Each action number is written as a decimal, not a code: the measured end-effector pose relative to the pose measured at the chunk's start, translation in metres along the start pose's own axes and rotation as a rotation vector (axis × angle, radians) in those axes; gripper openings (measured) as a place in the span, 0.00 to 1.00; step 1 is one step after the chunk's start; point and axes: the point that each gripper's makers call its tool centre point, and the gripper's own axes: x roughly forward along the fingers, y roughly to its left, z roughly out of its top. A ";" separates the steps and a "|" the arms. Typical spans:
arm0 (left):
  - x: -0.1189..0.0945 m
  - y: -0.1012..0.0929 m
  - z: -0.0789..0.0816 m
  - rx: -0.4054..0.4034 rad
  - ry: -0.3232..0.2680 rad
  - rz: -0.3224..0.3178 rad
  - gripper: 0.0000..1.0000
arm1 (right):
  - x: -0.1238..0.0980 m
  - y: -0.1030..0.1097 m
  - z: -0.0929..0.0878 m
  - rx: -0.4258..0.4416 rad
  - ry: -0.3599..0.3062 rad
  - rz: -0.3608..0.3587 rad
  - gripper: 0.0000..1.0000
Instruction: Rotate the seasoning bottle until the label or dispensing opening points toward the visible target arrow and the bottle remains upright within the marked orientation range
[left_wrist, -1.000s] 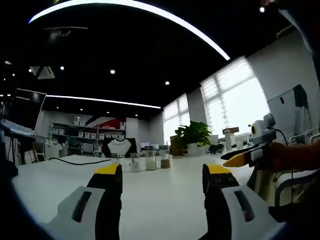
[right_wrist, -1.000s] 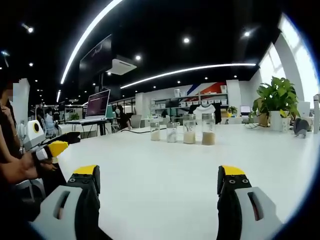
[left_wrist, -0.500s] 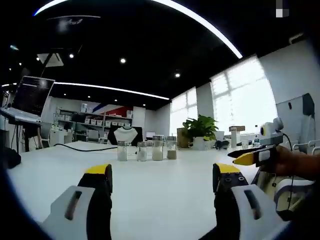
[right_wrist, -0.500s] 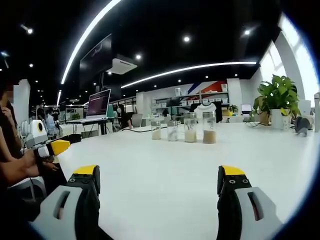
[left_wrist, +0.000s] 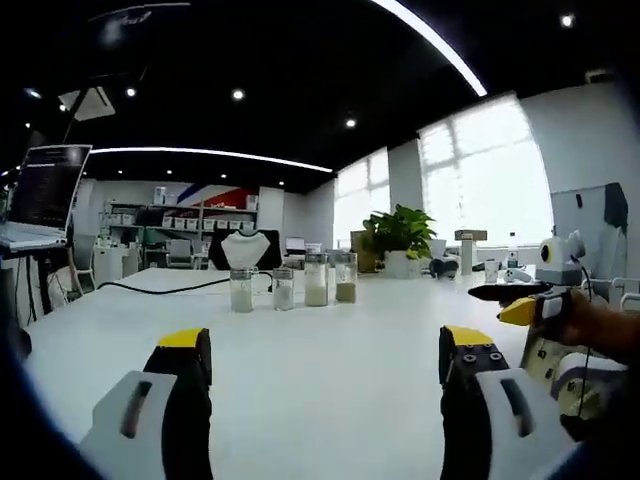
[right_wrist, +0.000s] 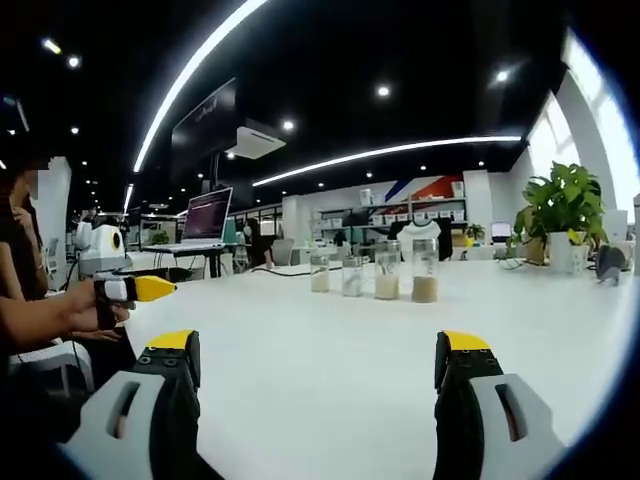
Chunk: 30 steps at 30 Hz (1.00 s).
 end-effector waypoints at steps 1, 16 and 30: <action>0.004 0.001 0.000 0.004 0.008 -0.005 1.00 | 0.000 0.000 0.000 -0.002 0.001 0.000 0.99; 0.044 0.016 0.004 0.125 0.105 -0.012 0.99 | -0.001 -0.003 -0.001 -0.071 -0.015 0.022 0.99; 0.080 0.047 -0.004 0.093 0.144 -0.019 0.98 | -0.004 -0.018 -0.007 -0.075 0.005 -0.015 0.99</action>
